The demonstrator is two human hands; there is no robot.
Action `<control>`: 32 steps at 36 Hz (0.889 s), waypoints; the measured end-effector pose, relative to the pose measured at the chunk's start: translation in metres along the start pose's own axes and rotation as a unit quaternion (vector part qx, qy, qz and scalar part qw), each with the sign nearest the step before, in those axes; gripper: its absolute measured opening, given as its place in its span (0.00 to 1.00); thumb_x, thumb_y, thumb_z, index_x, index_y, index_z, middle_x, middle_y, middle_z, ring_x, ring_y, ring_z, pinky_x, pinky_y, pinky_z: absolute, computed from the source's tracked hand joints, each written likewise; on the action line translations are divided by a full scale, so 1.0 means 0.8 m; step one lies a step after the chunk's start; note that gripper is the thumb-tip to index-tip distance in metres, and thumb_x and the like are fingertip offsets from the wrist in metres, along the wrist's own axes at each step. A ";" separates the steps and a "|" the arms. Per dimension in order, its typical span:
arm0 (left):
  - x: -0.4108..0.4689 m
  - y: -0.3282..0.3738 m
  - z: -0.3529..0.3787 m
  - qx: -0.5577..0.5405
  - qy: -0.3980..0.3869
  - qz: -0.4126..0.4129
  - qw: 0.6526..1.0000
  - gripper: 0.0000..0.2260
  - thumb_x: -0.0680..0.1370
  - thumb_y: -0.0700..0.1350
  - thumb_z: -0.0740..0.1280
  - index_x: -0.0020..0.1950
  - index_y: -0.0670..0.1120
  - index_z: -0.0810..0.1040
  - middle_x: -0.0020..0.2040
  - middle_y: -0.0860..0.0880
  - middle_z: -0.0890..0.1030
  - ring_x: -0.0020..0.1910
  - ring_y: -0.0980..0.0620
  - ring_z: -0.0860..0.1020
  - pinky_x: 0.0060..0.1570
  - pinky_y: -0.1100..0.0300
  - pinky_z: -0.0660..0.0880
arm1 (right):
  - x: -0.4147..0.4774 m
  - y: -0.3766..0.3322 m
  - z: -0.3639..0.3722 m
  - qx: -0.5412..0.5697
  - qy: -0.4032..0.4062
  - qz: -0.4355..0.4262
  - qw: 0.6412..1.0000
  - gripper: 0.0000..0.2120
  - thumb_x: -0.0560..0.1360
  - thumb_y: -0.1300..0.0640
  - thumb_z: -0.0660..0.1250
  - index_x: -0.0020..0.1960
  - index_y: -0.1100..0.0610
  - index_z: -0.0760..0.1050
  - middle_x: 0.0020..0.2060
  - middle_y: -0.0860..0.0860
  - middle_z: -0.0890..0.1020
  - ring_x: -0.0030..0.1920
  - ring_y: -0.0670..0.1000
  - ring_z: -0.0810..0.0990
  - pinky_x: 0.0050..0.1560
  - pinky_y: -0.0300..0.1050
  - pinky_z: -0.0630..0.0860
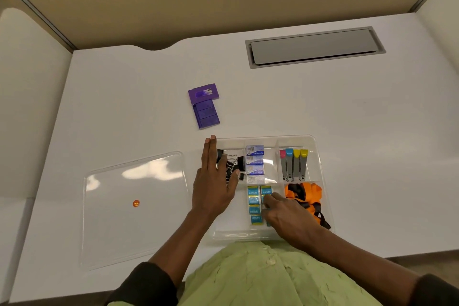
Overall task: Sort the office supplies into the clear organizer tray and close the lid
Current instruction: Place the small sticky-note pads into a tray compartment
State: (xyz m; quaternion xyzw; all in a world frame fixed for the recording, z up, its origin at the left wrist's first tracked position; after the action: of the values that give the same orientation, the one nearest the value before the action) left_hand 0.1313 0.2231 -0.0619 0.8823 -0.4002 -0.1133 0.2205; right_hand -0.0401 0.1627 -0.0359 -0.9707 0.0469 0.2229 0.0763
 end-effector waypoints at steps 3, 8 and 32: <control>0.000 0.000 0.000 -0.006 0.001 -0.001 1.000 0.31 0.84 0.59 0.64 0.84 0.51 0.62 0.88 0.53 0.42 0.84 0.59 0.42 0.70 0.50 0.74 | -0.002 0.004 0.006 0.003 0.024 0.005 1.000 0.20 0.67 0.53 0.80 0.56 0.56 0.82 0.60 0.58 0.77 0.63 0.58 0.78 0.48 0.56 0.84; 0.001 -0.002 0.001 -0.003 -0.001 -0.008 1.000 0.30 0.84 0.60 0.64 0.83 0.49 0.65 0.88 0.54 0.42 0.80 0.69 0.33 0.70 0.49 0.74 | -0.008 0.002 0.018 0.001 0.043 0.001 0.999 0.24 0.64 0.53 0.82 0.57 0.56 0.80 0.57 0.56 0.80 0.59 0.56 0.79 0.43 0.53 0.85; 0.001 -0.002 0.002 -0.015 -0.001 0.003 1.000 0.30 0.84 0.59 0.64 0.83 0.48 0.64 0.88 0.53 0.42 0.86 0.55 0.46 0.71 0.44 0.76 | -0.019 0.035 -0.032 -0.041 0.070 -0.075 0.994 0.22 0.66 0.41 0.78 0.54 0.50 0.79 0.48 0.48 0.84 0.51 0.51 0.76 0.47 0.49 0.79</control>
State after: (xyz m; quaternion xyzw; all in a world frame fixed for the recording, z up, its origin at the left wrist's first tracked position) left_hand 0.1324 0.2231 -0.0643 0.8776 -0.4011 -0.1195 0.2338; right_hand -0.0462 0.1319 -0.0098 -0.9870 -0.0303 0.1494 0.0500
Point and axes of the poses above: each hand's wrist, its own x-axis towards the middle knuckle, its own z-axis out of the palm, y = z × x, the point moved 7 cm from there along x, towards the middle knuckle
